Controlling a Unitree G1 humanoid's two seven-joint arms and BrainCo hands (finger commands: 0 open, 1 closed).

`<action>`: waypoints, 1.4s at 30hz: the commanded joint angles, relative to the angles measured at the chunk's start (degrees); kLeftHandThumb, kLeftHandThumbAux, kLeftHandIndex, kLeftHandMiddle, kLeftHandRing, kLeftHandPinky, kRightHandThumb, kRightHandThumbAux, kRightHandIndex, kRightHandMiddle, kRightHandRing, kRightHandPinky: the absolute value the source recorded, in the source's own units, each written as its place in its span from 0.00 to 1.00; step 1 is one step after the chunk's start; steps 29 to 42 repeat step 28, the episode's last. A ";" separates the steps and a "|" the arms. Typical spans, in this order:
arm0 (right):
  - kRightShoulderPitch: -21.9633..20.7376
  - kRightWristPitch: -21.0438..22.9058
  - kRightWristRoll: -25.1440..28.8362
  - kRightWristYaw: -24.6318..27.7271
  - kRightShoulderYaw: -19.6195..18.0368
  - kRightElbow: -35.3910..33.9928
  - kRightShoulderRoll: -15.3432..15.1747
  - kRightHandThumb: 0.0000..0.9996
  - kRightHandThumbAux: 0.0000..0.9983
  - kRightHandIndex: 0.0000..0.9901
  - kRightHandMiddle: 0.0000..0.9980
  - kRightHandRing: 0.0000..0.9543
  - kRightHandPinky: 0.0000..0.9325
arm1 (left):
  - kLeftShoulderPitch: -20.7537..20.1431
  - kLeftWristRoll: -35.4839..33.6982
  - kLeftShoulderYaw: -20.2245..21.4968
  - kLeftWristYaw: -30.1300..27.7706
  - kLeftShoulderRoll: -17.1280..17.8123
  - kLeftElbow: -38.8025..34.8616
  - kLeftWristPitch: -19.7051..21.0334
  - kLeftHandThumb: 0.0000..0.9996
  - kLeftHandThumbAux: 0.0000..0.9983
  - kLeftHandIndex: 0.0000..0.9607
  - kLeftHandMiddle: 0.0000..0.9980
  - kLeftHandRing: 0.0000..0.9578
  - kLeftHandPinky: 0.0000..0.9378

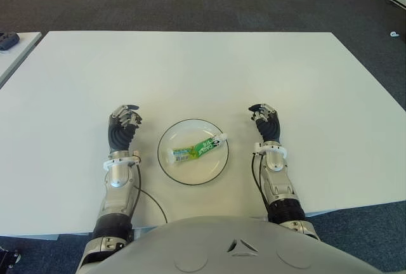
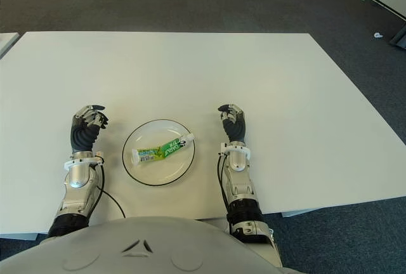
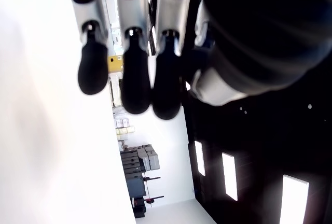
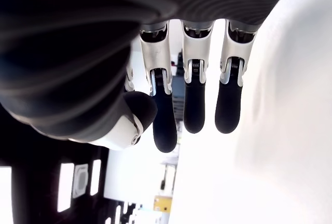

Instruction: Put the toothpaste on the table into the plate.

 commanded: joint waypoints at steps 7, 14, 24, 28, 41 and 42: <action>1.41 2.95 -0.57 1.28 1.44 -1.30 -0.53 0.72 0.73 0.43 0.44 0.44 0.46 | 0.65 -0.44 -0.31 -0.97 -0.08 0.24 0.49 0.70 0.72 0.45 0.65 0.67 0.69; 1.72 3.27 -0.30 1.57 1.90 -1.44 -0.65 0.72 0.73 0.43 0.44 0.44 0.45 | 0.94 -0.85 -0.35 -1.24 -0.12 -0.02 0.65 0.70 0.72 0.45 0.64 0.67 0.68; 1.81 3.01 -0.29 1.65 2.08 -1.33 -0.73 0.72 0.73 0.43 0.44 0.44 0.46 | 1.09 -0.04 -0.38 -0.49 -0.05 0.02 0.90 0.70 0.72 0.45 0.64 0.66 0.68; 1.78 2.89 -0.27 1.63 2.11 -1.24 -0.69 0.72 0.73 0.43 0.44 0.44 0.45 | 1.07 0.24 -0.37 -0.23 -0.08 0.18 0.38 0.70 0.72 0.45 0.64 0.66 0.69; 1.78 2.89 -0.27 1.63 2.11 -1.24 -0.69 0.72 0.73 0.43 0.44 0.44 0.45 | 1.07 0.24 -0.37 -0.23 -0.08 0.18 0.38 0.70 0.72 0.45 0.64 0.66 0.69; 1.78 2.89 -0.27 1.63 2.11 -1.24 -0.69 0.72 0.73 0.43 0.44 0.44 0.45 | 1.07 0.24 -0.37 -0.23 -0.08 0.18 0.38 0.70 0.72 0.45 0.64 0.66 0.69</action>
